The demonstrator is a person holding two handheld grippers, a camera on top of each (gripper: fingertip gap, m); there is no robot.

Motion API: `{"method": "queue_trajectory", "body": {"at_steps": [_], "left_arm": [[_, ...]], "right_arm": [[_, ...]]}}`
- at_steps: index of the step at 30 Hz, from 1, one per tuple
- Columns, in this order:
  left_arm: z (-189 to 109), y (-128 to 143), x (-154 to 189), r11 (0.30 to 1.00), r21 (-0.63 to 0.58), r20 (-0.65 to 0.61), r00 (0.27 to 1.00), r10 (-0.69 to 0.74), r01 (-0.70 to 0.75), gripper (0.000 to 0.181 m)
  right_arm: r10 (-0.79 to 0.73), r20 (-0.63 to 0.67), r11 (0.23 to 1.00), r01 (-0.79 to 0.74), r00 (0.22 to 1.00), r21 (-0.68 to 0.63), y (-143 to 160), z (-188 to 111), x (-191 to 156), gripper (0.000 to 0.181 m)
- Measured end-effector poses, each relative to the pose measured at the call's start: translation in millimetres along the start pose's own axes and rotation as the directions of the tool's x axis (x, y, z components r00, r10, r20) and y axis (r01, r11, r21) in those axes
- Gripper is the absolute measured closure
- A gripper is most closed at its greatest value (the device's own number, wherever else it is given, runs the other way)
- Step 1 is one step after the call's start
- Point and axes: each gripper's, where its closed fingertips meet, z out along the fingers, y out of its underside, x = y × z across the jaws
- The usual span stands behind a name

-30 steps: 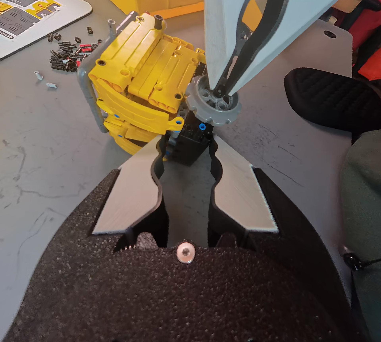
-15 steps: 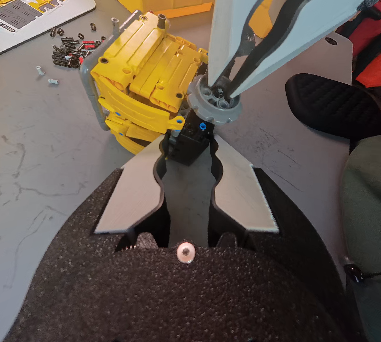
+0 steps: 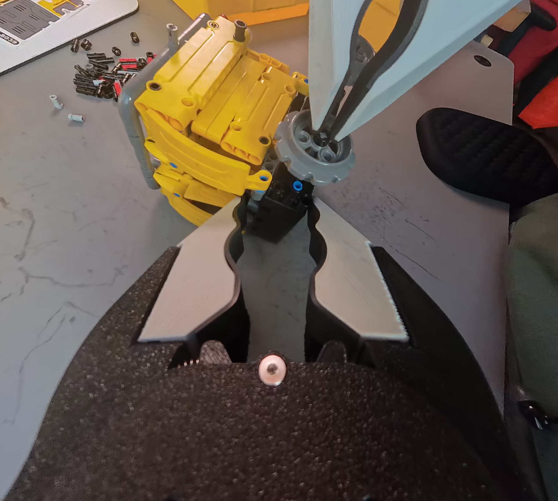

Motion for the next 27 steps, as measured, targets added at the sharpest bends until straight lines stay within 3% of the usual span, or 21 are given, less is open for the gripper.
{"method": "queue_trajectory", "body": {"at_steps": [6, 14, 23, 27], "left_arm": [[0.8, -1.5, -3.3, 0.999, -0.010, -0.005, 0.999, -0.043, 0.043, 0.142], [1.3, -1.8, -3.8, 0.998, -0.024, 0.003, 0.998, -0.058, 0.058, 0.143], [0.7, -1.4, -4.1, 0.999, -0.034, 0.021, 0.999, -0.034, 0.034, 0.142], [0.1, -1.2, -2.7, 0.999, -0.025, 0.022, 0.999, -0.024, 0.025, 0.142]], "right_arm": [[-0.035, 0.005, 0.991, 0.035, 0.999, -0.126, 1.4, 0.9, 4.4, 0.179], [-0.025, -0.006, 0.986, 0.024, 1.000, -0.168, 2.4, 1.8, 5.6, 0.177], [-0.022, -0.069, 0.994, 0.014, 0.997, -0.105, 2.3, 0.5, 5.5, 0.176], [-0.040, -0.098, 0.998, 0.035, 0.994, -0.055, 5.0, -3.8, 4.9, 0.166]]}}
